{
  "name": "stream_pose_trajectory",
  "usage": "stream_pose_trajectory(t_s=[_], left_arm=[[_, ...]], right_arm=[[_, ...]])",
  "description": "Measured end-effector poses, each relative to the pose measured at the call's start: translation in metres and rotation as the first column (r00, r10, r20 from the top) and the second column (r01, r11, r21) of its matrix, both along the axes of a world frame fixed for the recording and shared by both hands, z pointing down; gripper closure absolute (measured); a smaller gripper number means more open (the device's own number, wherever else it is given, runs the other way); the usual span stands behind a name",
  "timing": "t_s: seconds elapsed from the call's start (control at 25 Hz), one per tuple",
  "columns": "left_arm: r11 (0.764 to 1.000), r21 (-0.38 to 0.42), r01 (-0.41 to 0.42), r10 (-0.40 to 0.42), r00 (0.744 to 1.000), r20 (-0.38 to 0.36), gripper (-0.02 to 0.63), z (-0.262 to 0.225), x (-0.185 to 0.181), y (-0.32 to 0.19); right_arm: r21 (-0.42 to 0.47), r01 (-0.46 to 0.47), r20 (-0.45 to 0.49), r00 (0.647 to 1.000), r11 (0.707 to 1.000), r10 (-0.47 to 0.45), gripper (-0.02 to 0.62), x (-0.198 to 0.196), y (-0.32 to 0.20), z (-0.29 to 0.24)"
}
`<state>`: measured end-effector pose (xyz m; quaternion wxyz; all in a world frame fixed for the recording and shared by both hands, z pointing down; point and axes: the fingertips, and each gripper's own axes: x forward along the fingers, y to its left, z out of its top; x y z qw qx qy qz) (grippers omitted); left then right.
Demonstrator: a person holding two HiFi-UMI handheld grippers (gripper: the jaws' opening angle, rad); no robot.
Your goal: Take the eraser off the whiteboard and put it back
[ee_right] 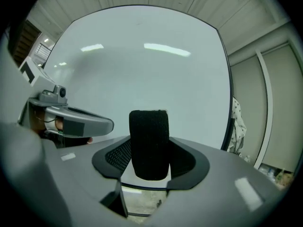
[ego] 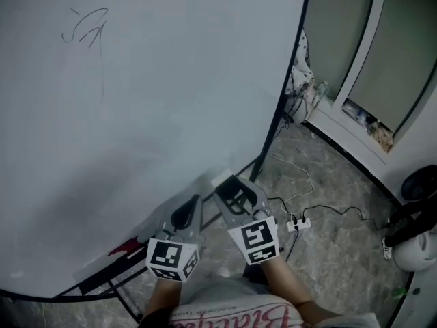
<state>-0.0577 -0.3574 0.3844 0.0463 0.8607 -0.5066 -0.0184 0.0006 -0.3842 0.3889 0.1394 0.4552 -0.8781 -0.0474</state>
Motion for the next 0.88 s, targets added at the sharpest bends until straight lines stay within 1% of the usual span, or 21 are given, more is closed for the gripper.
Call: stream_pose_trajectory(t_s=[0.12,0.28,0.48,0.64,0.72,0.8,0.88], left_arm=[[1.0,0.016,-0.006,0.006,1.0,-0.003,0.607,-0.007,-0.001,0.011],[0.999,0.035,-0.009,0.01,1.0,-0.008,0.607,-0.013,-0.001,0.027],[0.997,0.074,-0.026,0.027,1.0,-0.016,0.607,-0.02,0.003,0.05],[0.996,0.08,-0.028,0.03,0.999,-0.029,0.607,-0.021,0.004,0.065],[0.996,0.079,-0.032,0.033,0.999,-0.022,0.607,-0.02,0.004,0.07],[0.997,0.074,-0.037,0.036,0.999,0.01,0.609,-0.017,0.004,0.074],[0.996,0.079,-0.031,0.03,0.999,0.009,0.607,-0.016,0.003,0.076]], right_arm=[[-0.021,-0.01,0.05,0.999,1.0,0.011,0.368,0.006,0.018,-0.004],[-0.034,-0.032,0.087,0.996,0.999,0.034,0.368,0.018,0.038,-0.001],[-0.019,-0.011,0.168,0.986,1.0,0.014,0.368,0.02,0.066,-0.009],[-0.024,0.001,0.234,0.972,1.0,0.005,0.368,0.022,0.082,-0.013],[-0.028,-0.003,0.24,0.971,1.0,0.01,0.368,0.023,0.087,-0.013],[-0.03,-0.006,0.236,0.972,1.0,0.013,0.368,0.023,0.091,-0.012],[-0.035,-0.012,0.232,0.973,0.999,0.02,0.368,0.023,0.093,-0.01]])
